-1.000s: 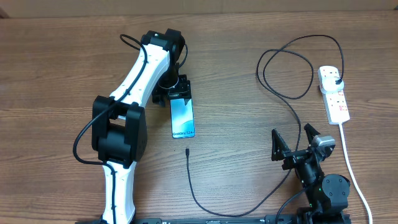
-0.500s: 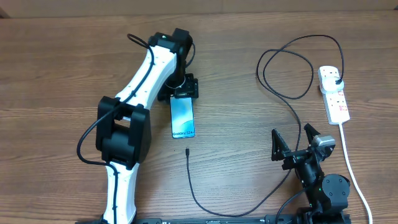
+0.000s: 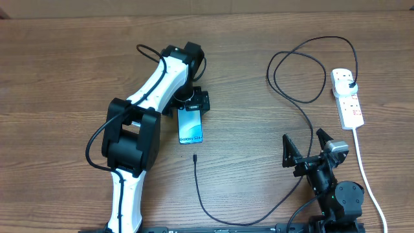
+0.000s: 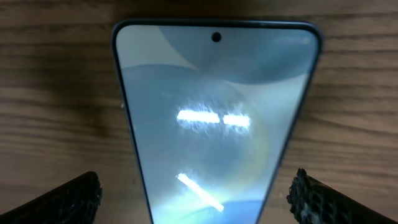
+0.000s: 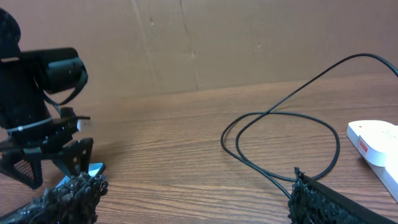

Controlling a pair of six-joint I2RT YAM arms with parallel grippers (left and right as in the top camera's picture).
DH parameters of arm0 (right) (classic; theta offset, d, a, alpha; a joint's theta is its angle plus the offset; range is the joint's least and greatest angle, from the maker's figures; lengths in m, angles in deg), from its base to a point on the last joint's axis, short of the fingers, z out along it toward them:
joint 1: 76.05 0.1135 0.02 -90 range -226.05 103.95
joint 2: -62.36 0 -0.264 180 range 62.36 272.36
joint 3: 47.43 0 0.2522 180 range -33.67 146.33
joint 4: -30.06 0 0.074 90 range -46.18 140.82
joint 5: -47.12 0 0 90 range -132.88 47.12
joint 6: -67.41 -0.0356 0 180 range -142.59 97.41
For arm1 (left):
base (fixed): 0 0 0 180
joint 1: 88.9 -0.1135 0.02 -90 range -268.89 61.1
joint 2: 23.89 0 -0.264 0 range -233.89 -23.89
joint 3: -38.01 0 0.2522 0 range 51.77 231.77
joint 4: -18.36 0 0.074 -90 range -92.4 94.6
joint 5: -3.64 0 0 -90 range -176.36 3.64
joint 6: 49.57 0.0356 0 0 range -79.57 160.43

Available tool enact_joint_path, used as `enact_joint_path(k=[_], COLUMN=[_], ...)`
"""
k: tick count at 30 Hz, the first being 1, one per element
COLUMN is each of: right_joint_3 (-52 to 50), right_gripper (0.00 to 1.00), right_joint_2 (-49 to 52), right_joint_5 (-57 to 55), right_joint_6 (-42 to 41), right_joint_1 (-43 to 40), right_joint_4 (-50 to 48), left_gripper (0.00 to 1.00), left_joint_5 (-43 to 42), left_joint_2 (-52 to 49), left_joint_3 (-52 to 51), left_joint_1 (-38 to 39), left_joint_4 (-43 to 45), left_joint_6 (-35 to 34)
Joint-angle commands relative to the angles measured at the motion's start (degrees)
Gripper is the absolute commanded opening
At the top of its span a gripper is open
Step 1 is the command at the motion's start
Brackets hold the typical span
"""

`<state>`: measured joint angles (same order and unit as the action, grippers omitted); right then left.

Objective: Plug charger to phone and switch on socket
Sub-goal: 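Lower the left gripper onto the phone's top end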

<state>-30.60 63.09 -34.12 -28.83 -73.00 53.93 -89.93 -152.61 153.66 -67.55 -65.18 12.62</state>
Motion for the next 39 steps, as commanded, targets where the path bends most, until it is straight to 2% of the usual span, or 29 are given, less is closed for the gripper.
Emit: enact_joint_path(k=[1,6,16,26,39], right_joint_3=[-0.1,-0.1,-0.1,-0.1,-0.1], right_gripper=[1.00,1.00,1.00,1.00,1.00], right_joint_2=[-0.6,-0.6,-0.6,-0.6,-0.6], right_joint_5=[-0.1,-0.1,-0.1,-0.1,-0.1], right_joint_6=[-0.3,-0.3,-0.3,-0.3,-0.3], right_joint_1=[0.1,0.1,0.1,0.1,0.1], right_joint_4=[-0.2,-0.2,-0.2,-0.2,-0.2], left_gripper=[1.00,1.00,1.00,0.99,1.00], left_joint_5=[0.3,-2.4,-2.2,-2.2,-2.2], left_joint_2=[-0.6,-0.6,-0.6,-0.6,-0.6], left_joint_3=[-3.2,-7.3,-11.3,-12.8,-16.5], left_joint_1=[0.0,0.1,0.1,0.1,2.1], left_joint_4=[2.1,6.6,10.3,10.7,12.0], left_joint_6=[-1.2,-0.9,0.8,2.6,1.8])
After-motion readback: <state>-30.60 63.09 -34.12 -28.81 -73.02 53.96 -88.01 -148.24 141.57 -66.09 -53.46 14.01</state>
